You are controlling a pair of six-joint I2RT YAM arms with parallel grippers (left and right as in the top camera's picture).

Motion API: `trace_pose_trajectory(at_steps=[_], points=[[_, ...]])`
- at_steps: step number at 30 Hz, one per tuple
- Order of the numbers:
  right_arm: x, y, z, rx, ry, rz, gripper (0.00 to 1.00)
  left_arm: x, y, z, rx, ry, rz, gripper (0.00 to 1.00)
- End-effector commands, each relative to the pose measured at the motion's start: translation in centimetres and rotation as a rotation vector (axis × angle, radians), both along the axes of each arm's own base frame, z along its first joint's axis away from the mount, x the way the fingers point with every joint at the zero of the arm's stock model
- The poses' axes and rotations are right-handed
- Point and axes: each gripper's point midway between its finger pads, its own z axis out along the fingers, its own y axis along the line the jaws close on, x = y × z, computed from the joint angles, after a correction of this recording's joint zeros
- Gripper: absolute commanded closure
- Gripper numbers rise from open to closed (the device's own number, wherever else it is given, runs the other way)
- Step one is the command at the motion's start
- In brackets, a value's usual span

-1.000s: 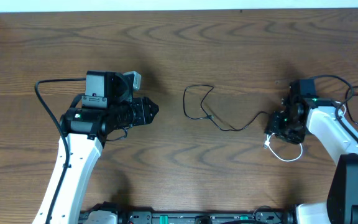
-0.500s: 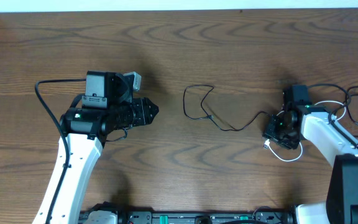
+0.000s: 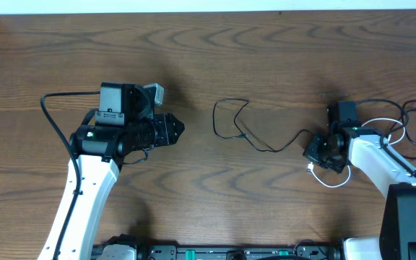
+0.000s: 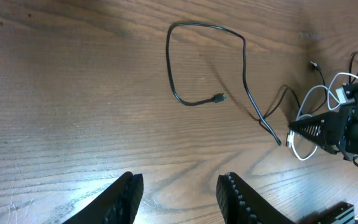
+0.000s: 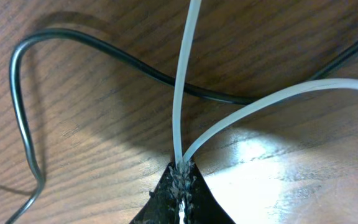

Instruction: Untangle cables

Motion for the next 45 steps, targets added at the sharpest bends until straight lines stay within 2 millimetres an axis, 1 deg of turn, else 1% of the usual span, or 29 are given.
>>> trace_pose_trajectory(at_steps=[1,4,6,7,9,10,12,15,18,21,26,29,31,33,35,38,41,45], points=[[1.5,-0.4,2.2,-0.014,-0.051,0.058,0.99,0.1,0.2,-0.1,0.013,0.0,0.0,0.56],[3.2,-1.4,5.8,-0.033,-0.115,0.089,0.99,0.1,0.2,-0.1,0.013,0.0,0.0,0.56],[4.5,-2.5,8.7,-0.049,-0.169,0.087,0.99,0.1,0.2,-0.1,0.013,0.0,0.001,0.56],[5.2,-3.7,10.6,-0.073,-0.202,0.057,0.99,0.1,0.2,-0.1,0.013,0.0,0.0,0.56],[6.0,-5.7,13.3,-0.115,-0.25,0.007,0.99,0.1,0.2,-0.1,0.013,0.0,0.0,0.56],[6.4,-7.0,14.8,-0.149,-0.282,-0.027,0.99,0.1,0.2,-0.1,0.013,0.001,0.0,0.56],[6.9,-9.8,17.3,-0.226,-0.338,-0.094,0.99,0.1,0.2,-0.1,0.013,0.001,0.0,0.56],[7.0,-13.9,20.0,-0.349,-0.388,-0.199,0.99,0.1,0.2,-0.1,0.013,0.001,0.0,0.56],[6.8,-17.7,21.6,-0.464,-0.416,-0.274,0.99,0.1,0.2,-0.1,0.013,0.001,0.001,0.56],[6.0,-20.8,22.4,-0.543,-0.422,-0.356,0.99,0.1,0.2,-0.1,0.013,0.001,0.0,0.56],[5.0,-24.4,23.2,-0.59,-0.443,-0.463,0.99,0.0,0.2,-0.2,0.014,0.008,0.0,0.56],[4.3,-25.9,23.4,-0.599,-0.446,-0.516,0.99,0.0,0.2,-0.2,0.014,0.008,0.0,0.56],[4.1,-25.9,23.1,-0.575,-0.444,-0.518,0.99,0.0,0.2,-0.2,0.014,0.009,0.0,0.56],[4.5,-24.8,22.4,-0.502,-0.444,-0.481,0.98,-0.1,0.3,-0.2,0.014,0.012,0.0,0.56],[4.5,-22.4,21.1,-0.382,-0.418,-0.421,0.89,-0.1,0.3,-0.3,0.015,0.015,0.0,0.56],[3.9,-19.6,19.1,-0.247,-0.36,-0.372,0.76,-0.2,0.3,-0.3,0.015,0.016,0.0,0.56],[3.0,-17.7,16.8,-0.178,-0.294,-0.336,0.66,-0.2,0.3,-0.3,0.015,0.02,0.0,0.56],[2.4,-16.2,14.1,-0.167,-0.25,-0.245,0.55,-0.3,0.3,-0.3,0.015,0.022,0.0,0.56]])
